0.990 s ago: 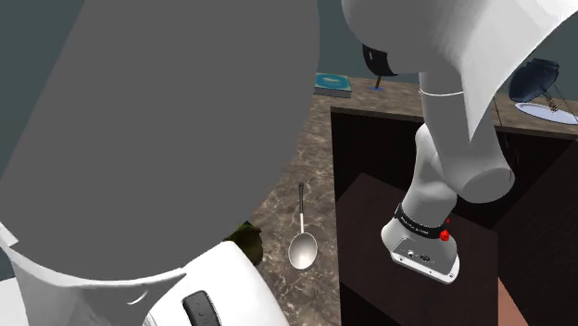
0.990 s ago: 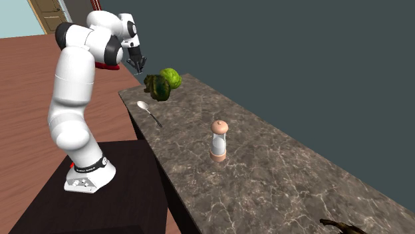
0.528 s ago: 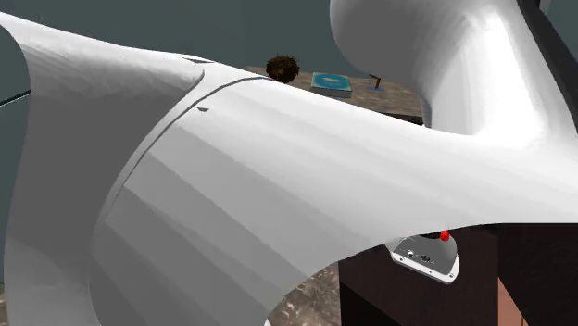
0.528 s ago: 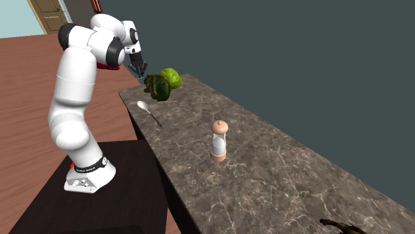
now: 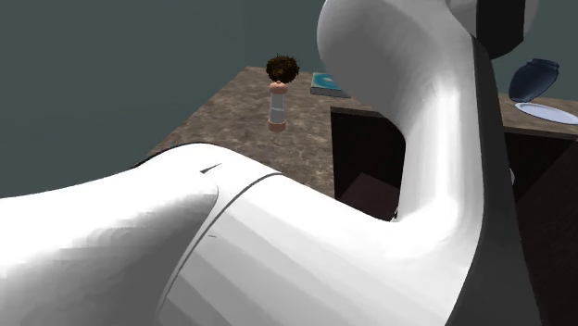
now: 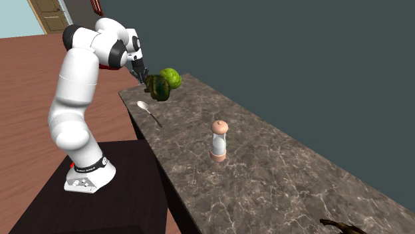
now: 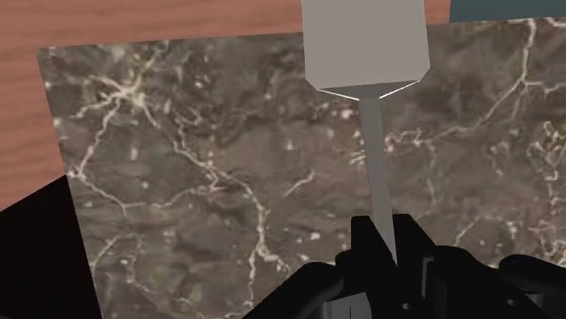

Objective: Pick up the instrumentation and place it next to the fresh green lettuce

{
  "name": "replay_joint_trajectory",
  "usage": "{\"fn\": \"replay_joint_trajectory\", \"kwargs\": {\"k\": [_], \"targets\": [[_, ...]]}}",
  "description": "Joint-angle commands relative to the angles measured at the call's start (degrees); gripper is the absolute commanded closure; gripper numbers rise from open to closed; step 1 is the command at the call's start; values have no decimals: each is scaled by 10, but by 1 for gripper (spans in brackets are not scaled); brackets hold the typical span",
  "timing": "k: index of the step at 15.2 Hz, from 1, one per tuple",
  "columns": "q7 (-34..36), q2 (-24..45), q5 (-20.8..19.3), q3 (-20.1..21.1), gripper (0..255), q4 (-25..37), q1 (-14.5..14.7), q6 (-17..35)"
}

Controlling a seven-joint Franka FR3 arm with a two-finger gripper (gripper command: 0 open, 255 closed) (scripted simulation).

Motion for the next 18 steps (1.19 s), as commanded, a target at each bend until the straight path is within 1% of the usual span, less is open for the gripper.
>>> {"fn": "replay_joint_trajectory", "kwargs": {"k": [1,6,14,15,18], "targets": [[4,5,-5,-4,255,-10,1,13],[15,23,-22,-16,255,-28,6,43],[15,23,-22,-15,255,-28,6,43],[15,23,-22,-16,0,-28,6,43],[15,23,-22,-16,0,-28,6,44]]}}
